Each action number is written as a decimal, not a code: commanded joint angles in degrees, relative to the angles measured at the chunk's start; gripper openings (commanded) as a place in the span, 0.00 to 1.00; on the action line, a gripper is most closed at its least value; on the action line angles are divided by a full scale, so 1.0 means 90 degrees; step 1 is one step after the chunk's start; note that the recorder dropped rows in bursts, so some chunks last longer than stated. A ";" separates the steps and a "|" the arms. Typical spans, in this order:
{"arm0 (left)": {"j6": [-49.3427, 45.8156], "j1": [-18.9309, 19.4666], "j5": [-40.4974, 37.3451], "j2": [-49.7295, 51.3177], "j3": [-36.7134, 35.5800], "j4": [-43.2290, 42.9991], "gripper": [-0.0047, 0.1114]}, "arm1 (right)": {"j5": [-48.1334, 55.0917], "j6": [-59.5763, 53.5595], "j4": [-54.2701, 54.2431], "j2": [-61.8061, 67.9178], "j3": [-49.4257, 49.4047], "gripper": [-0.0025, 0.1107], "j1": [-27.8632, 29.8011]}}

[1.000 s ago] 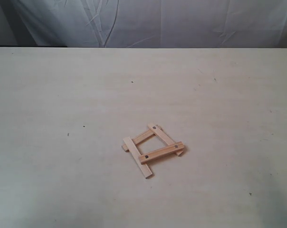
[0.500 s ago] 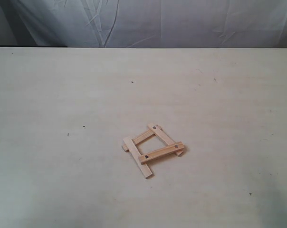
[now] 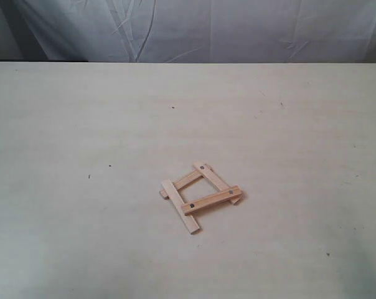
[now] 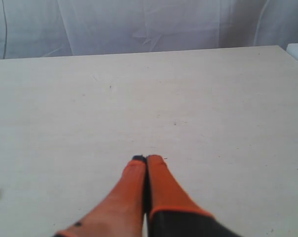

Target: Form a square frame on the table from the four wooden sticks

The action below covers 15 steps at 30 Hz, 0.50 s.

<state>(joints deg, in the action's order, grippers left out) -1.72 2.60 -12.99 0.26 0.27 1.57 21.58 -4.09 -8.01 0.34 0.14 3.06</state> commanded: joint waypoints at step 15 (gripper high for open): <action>0.0548 0.0017 0.0730 0.0593 0.1387 0.0991 0.04 | -0.0074 0.0006 -0.0017 -0.0038 -0.0016 0.02 0.0032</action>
<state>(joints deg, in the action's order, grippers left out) 2.59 2.60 2.14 1.43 5.64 12.95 21.58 -4.09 -8.12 0.34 0.14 3.06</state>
